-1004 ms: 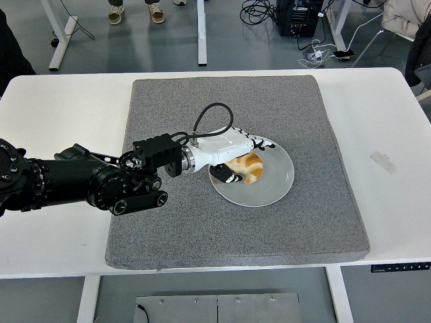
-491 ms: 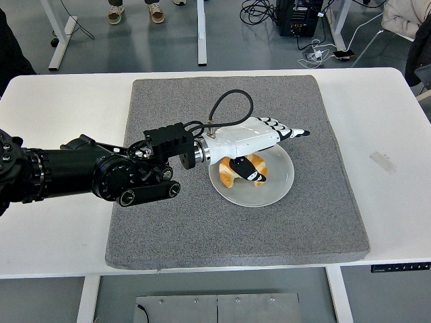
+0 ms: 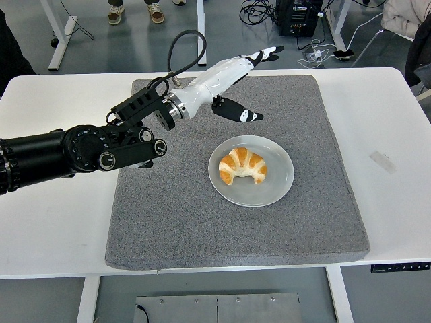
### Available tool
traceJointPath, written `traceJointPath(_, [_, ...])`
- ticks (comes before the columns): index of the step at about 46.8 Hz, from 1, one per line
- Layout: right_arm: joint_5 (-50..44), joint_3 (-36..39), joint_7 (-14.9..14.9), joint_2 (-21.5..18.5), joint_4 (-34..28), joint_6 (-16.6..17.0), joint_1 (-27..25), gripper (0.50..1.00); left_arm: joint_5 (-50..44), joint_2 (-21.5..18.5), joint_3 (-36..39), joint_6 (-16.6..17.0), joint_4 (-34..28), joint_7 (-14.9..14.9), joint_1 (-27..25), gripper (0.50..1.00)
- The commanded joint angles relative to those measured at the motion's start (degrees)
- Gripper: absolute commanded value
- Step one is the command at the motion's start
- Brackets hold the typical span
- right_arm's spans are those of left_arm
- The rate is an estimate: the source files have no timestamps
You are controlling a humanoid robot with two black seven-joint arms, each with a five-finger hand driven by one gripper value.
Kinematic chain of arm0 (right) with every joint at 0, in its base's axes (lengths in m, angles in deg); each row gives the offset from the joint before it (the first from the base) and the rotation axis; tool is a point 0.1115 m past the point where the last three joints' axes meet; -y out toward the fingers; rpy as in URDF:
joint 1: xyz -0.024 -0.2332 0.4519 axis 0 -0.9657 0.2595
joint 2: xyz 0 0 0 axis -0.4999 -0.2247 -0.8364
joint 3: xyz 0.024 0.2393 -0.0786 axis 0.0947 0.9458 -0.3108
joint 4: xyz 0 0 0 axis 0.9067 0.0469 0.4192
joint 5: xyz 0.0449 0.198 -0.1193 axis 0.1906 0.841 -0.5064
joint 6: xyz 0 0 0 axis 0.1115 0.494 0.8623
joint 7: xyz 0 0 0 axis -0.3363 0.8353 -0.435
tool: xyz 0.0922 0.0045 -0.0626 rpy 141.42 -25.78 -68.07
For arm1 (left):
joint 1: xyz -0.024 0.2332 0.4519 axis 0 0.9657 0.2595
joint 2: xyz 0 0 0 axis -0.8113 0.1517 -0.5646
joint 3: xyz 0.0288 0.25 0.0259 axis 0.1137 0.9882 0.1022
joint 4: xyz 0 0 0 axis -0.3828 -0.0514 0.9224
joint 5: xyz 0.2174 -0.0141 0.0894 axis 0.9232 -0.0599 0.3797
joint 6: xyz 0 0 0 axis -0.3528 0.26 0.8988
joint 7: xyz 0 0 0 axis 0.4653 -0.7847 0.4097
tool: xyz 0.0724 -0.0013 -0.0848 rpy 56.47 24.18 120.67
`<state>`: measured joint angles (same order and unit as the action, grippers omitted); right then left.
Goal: Place the bread on the plate
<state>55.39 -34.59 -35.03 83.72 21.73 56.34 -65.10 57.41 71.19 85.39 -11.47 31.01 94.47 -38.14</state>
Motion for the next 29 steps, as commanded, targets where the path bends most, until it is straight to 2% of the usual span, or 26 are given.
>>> traceJointPath(1, [0.0,0.0,0.0,0.0,0.0,0.0,0.0,1.0,-3.7,-0.1,-3.0,0.2,0.0,2.2,1.4,0.963])
traceJointPath(4, [0.0,0.0,0.0,0.0,0.0,0.0,0.0,1.0,-5.9,-0.1,-5.1,0.3,0.1,3.4,2.5,0.963])
traceJointPath(13, [0.0,0.0,0.0,0.0,0.0,0.0,0.0,1.0,-12.7,-0.9,-13.7,0.4,0.8,3.5,5.9,0.963])
traceJointPath(29, [0.0,0.0,0.0,0.0,0.0,0.0,0.0,1.0,-14.0,-3.4,-28.1,0.0,0.8,3.3,13.5,0.963])
